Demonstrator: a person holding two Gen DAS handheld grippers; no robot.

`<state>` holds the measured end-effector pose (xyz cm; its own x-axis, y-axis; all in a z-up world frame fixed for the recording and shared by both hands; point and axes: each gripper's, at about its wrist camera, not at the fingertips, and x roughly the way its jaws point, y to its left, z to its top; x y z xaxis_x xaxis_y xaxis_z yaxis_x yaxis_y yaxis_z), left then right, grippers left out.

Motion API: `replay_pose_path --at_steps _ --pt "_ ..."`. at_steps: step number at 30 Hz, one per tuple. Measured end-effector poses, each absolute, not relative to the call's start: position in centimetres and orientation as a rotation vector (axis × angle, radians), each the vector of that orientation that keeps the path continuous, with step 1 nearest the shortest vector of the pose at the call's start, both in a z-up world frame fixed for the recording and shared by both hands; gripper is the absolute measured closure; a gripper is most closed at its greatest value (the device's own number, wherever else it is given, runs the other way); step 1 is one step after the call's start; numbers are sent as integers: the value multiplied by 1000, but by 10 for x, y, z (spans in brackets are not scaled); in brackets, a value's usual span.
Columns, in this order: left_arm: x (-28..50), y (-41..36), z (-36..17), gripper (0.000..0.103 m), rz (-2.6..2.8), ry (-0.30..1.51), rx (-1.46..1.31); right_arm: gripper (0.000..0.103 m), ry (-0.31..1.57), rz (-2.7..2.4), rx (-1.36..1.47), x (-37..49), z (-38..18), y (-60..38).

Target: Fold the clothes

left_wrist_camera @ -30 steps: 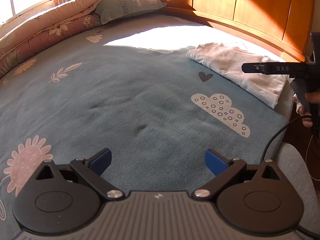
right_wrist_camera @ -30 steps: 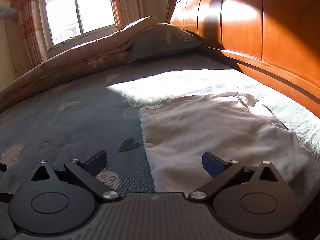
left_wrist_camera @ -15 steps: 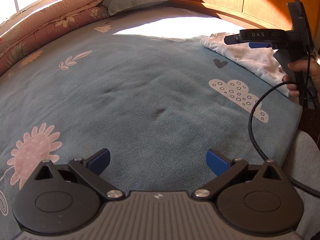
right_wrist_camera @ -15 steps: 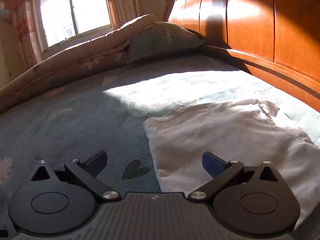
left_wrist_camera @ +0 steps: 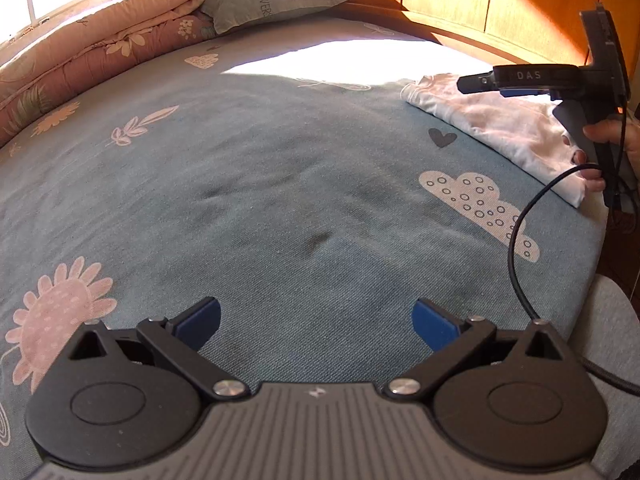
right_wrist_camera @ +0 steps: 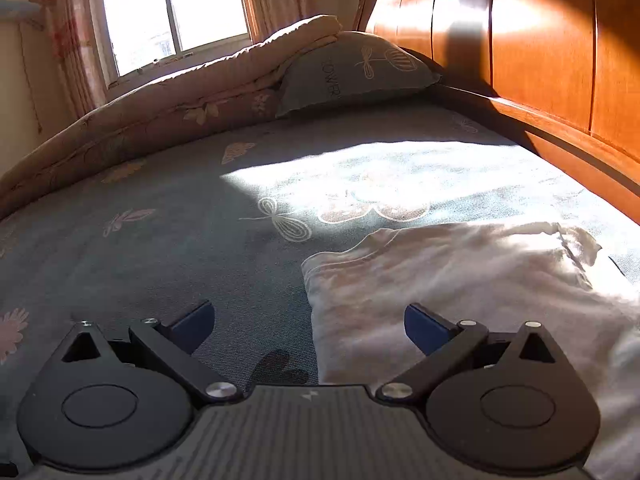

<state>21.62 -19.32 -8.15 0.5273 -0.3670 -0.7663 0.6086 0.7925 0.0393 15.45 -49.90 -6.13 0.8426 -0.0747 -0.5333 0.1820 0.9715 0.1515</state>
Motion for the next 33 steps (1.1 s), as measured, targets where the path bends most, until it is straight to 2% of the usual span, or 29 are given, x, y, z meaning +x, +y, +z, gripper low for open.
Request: replay_pose_path --at_steps 5,10,27,33 --pt "213 -198 -76 1 -615 816 306 0 551 -363 136 121 -65 -556" --pt "207 -197 -66 1 -637 800 275 0 608 -408 286 112 -94 -624" --pt "174 -195 -16 1 -576 624 267 0 767 -288 305 74 -25 -517" --pt "164 -202 -4 1 -613 618 246 0 823 -274 276 48 -10 -484"
